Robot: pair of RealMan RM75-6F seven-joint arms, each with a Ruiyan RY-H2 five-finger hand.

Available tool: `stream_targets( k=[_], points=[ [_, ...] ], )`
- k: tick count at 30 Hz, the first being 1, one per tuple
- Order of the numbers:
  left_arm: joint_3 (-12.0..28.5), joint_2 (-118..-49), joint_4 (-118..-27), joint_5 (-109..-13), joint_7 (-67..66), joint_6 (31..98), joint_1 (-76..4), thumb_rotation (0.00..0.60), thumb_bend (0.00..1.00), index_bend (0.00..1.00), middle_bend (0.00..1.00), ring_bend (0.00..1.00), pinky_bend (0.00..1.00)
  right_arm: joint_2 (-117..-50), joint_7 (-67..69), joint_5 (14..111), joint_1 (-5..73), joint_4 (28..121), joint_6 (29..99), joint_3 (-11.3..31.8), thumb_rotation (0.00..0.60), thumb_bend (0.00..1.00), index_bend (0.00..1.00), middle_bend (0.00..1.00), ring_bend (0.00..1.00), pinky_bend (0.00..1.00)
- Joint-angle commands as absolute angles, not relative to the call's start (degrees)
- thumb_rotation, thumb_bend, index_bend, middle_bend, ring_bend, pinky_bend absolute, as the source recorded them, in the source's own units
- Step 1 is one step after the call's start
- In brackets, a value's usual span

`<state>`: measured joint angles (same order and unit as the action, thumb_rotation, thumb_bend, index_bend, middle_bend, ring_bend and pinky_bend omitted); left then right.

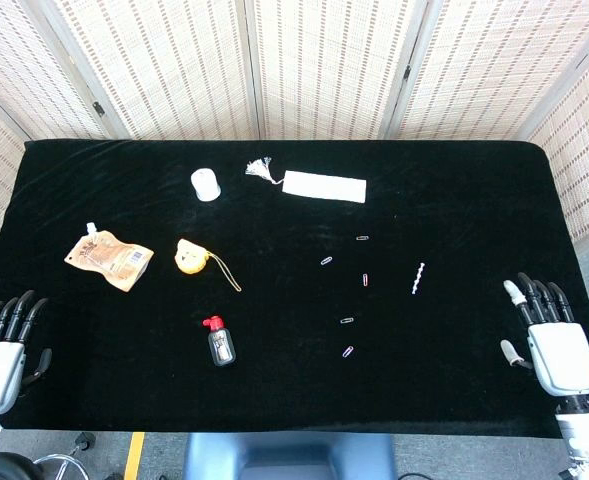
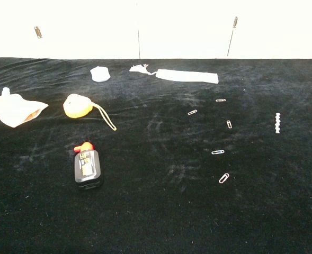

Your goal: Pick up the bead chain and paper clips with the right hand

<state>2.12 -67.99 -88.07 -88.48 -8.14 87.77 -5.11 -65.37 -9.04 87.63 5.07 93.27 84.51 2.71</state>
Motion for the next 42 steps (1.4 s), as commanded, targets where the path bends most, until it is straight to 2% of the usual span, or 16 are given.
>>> stream_targets(
  k=[1,10,17,24,30,42],
  points=[
    [2.22,-68.15,-88.04,-88.19,-8.55,87.36,-5.35,0.600,0.51,0.00,0.00,0.00,0.00,-65.33,-9.35,87.44,5.20,93.17,83.96,2.57,0.600,0.32,0.00,0.00,0.00,0.00],
    [2.25,-67.55,-88.44,-88.41,-7.47,88.28,-4.94,0.600,0.51,0.00,0.00,0.00,0.00,-65.92,-10.00,88.76,6.20,91.61,82.58,1.98,0.600,0.32,0.00,0.00,0.00,0.00],
    [2.46,-66.86,-88.48,-88.14,-5.97,88.33,-4.87,0.600,0.51,0.00,0.00,0.00,0.00,-63.56,-12.29,88.97,9.83,91.71,76.90,2.17,0.600,0.31,0.01,0.00,0.00,0.00],
    [2.89,-66.62,-88.76,-87.66,-5.52,88.57,-4.81,0.600,0.51,0.00,0.00,0.00,0.00,-61.24,-16.52,89.40,16.78,91.67,67.88,3.53,0.600,0.31,0.15,0.00,0.00,0.00],
    [3.51,-66.71,-88.14,-86.14,-5.39,87.54,-5.16,0.600,0.51,0.00,0.00,0.00,0.00,-63.58,-16.18,89.20,22.60,86.10,61.15,4.62,0.600,0.31,0.29,0.00,0.00,0.00],
    [4.15,-66.65,-87.92,-84.02,-5.28,86.61,-5.19,0.600,0.51,0.00,0.00,0.00,0.00,-73.34,-11.11,92.74,30.74,70.78,54.54,3.12,0.600,0.32,0.37,0.00,0.00,0.00]
  ],
)
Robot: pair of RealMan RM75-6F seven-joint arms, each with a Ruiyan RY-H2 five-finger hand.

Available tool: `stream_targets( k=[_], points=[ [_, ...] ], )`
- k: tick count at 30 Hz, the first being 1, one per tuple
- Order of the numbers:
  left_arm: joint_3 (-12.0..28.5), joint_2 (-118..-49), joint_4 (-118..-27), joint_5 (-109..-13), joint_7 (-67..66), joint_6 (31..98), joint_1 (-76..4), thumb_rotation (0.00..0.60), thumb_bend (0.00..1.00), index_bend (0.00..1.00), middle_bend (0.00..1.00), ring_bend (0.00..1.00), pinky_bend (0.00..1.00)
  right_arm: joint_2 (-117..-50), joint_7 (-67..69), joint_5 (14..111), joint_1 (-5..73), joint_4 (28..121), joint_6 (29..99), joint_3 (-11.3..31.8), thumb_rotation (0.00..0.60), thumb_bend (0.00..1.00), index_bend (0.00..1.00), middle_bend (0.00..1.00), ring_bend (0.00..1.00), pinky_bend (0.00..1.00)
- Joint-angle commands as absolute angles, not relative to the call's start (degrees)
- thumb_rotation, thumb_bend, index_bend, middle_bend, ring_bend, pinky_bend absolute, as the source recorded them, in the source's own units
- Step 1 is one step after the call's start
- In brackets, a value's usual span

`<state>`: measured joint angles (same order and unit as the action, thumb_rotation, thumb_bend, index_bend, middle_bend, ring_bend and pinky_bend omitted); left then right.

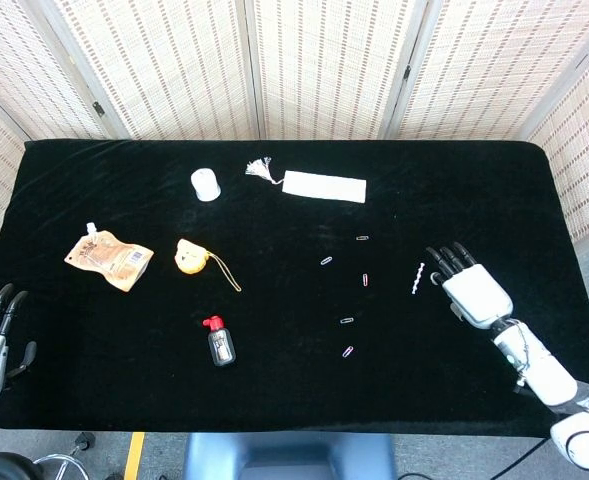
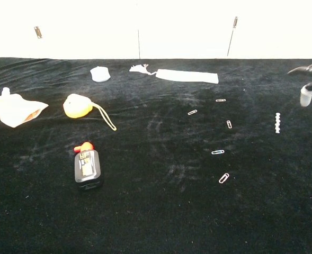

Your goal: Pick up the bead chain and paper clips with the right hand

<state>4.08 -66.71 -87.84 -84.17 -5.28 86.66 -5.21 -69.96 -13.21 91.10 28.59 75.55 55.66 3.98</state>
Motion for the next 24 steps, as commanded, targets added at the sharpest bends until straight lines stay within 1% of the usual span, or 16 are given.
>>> stream_targets(
  k=[1,6,11,18,24],
  points=[
    [4.16,-66.65,-87.95,-84.03,-5.28,86.71,-5.16,0.600,0.51,0.00,0.00,0.00,0.00,-74.28,-10.62,93.13,31.10,69.29,54.53,2.86,0.600,0.32,0.37,0.00,0.00,0.00],
    [4.20,-66.71,-87.78,-84.05,-5.04,86.86,-5.11,0.600,0.51,0.00,0.00,0.00,0.00,-79.50,-10.58,94.11,32.42,60.91,55.82,2.48,0.600,0.32,0.38,0.00,0.00,0.00],
    [4.18,-66.59,-87.82,-84.02,-4.82,86.62,-5.20,0.600,0.52,0.00,0.00,0.00,0.00,-82.62,-9.15,95.11,33.96,56.14,56.35,1.83,0.600,0.35,0.39,0.00,0.00,0.00],
    [4.16,-66.36,-87.51,-84.36,-3.81,86.98,-5.09,0.600,0.52,0.00,0.00,0.00,0.00,-85.28,-7.58,95.77,35.68,52.53,56.93,1.17,0.600,0.36,0.42,0.00,0.00,0.00],
    [4.23,-66.04,-87.45,-84.27,-3.08,87.12,-4.96,0.600,0.52,0.00,0.00,0.00,0.00,-87.18,-6.86,95.39,36.48,49.87,56.10,0.29,0.600,0.36,0.42,0.00,0.00,0.00]
  ],
)
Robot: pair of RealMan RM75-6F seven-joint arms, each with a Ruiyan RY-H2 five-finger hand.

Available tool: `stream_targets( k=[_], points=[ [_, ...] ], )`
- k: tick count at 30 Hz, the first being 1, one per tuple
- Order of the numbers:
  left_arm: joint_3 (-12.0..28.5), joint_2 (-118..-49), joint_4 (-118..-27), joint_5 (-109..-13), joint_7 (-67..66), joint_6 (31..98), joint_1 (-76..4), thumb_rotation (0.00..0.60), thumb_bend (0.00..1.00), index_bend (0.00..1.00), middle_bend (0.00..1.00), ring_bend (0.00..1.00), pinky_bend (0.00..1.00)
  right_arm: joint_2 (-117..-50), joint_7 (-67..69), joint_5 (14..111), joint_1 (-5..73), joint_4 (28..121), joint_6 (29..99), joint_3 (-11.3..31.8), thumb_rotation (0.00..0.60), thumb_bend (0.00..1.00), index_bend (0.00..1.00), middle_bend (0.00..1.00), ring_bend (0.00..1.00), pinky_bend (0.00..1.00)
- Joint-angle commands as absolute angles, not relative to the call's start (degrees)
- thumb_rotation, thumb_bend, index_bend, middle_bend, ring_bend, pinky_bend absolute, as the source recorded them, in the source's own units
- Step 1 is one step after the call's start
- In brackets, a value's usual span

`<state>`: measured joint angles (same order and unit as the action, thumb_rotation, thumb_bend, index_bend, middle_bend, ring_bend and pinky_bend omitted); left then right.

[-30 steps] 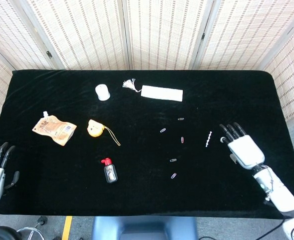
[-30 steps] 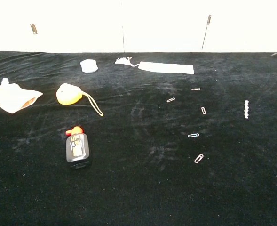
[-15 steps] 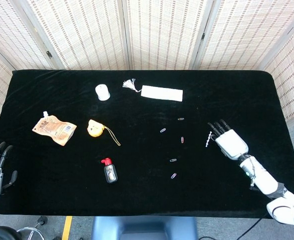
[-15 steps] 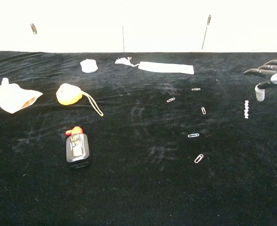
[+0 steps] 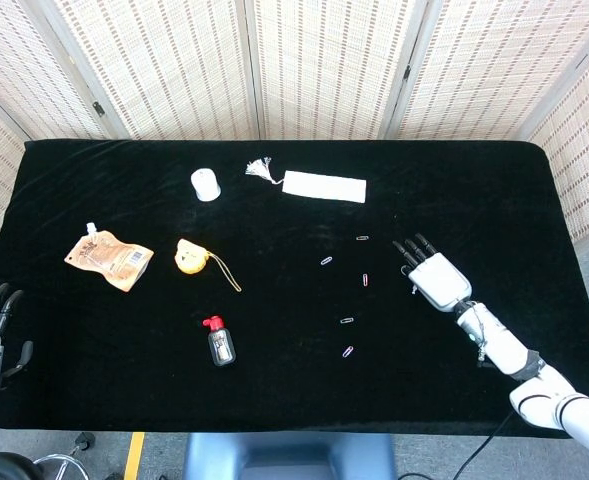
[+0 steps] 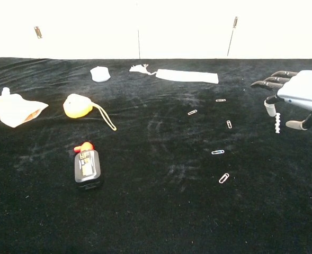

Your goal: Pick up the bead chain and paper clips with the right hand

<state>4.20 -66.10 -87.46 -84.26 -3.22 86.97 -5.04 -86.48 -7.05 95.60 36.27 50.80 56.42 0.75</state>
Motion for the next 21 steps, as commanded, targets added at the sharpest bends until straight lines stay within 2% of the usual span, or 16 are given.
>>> stream_targets(
  k=[1,21],
  points=[
    [4.22,-66.03,-87.43,-84.25,-3.06,87.13,-4.93,0.600,0.52,0.00,0.00,0.00,0.00,-87.41,-6.70,95.32,36.51,49.52,56.00,0.13,0.600,0.36,0.42,0.00,0.00,0.00],
    [4.11,-65.90,-87.46,-84.20,-2.97,86.91,-4.92,0.600,0.52,0.00,0.00,0.00,0.00,-92.47,-1.72,95.07,36.59,41.39,57.87,-2.03,0.600,0.36,0.46,0.00,0.00,0.00]
  ],
)
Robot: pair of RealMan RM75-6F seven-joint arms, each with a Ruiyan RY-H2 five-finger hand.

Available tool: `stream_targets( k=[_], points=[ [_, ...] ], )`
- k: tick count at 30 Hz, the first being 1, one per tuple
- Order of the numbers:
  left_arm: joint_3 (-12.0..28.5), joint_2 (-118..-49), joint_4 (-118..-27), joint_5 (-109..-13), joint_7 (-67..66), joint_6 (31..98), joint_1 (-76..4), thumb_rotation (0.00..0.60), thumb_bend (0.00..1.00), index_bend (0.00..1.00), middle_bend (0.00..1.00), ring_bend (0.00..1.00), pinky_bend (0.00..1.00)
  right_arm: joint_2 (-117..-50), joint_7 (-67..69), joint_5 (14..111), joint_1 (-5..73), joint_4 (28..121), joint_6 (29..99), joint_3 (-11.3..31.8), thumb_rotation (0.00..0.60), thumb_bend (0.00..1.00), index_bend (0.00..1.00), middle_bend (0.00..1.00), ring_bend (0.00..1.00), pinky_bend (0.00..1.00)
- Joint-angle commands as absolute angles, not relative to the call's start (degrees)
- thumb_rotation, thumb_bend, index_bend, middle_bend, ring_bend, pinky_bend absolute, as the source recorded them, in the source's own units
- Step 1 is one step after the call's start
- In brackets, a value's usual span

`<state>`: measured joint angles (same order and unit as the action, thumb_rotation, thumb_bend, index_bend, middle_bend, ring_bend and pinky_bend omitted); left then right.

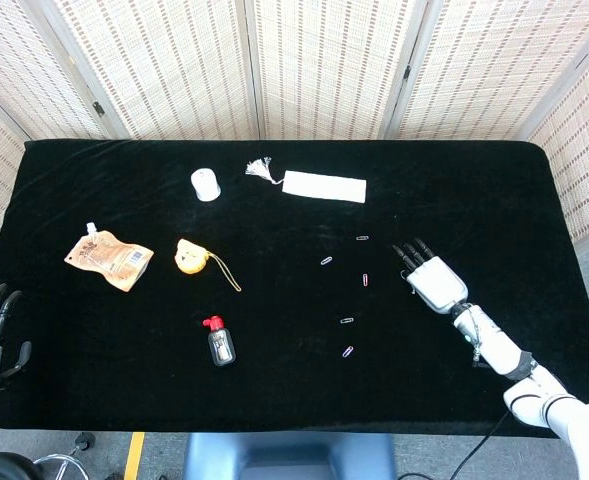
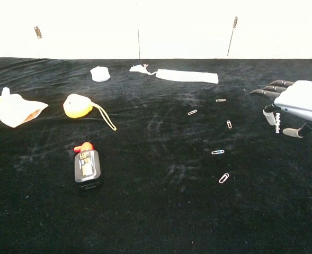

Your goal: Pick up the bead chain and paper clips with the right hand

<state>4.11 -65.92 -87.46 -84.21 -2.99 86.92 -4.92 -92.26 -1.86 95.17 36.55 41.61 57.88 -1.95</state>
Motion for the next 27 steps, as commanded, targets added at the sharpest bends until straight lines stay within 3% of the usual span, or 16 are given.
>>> stream_targets(
  k=[1,15,27],
  points=[
    [4.10,-65.87,-87.47,-84.21,-2.94,86.92,-4.91,0.600,0.52,0.00,0.00,0.00,0.00,-92.69,-1.64,95.01,36.61,41.15,57.81,-2.12,0.600,0.36,0.46,0.00,0.00,0.00],
    [4.01,-65.47,-87.50,-84.68,-1.97,87.47,-4.63,0.600,0.52,0.00,0.00,0.00,0.00,-94.63,-0.87,94.42,37.07,39.08,57.48,-2.57,0.600,0.40,0.50,0.00,0.00,0.00],
    [3.93,-65.40,-87.28,-85.12,-1.41,87.88,-4.48,0.600,0.52,0.00,0.00,0.00,0.00,-94.95,-2.61,93.47,37.24,39.03,57.42,-2.27,0.600,0.42,0.65,0.00,0.00,0.00]
  ],
)
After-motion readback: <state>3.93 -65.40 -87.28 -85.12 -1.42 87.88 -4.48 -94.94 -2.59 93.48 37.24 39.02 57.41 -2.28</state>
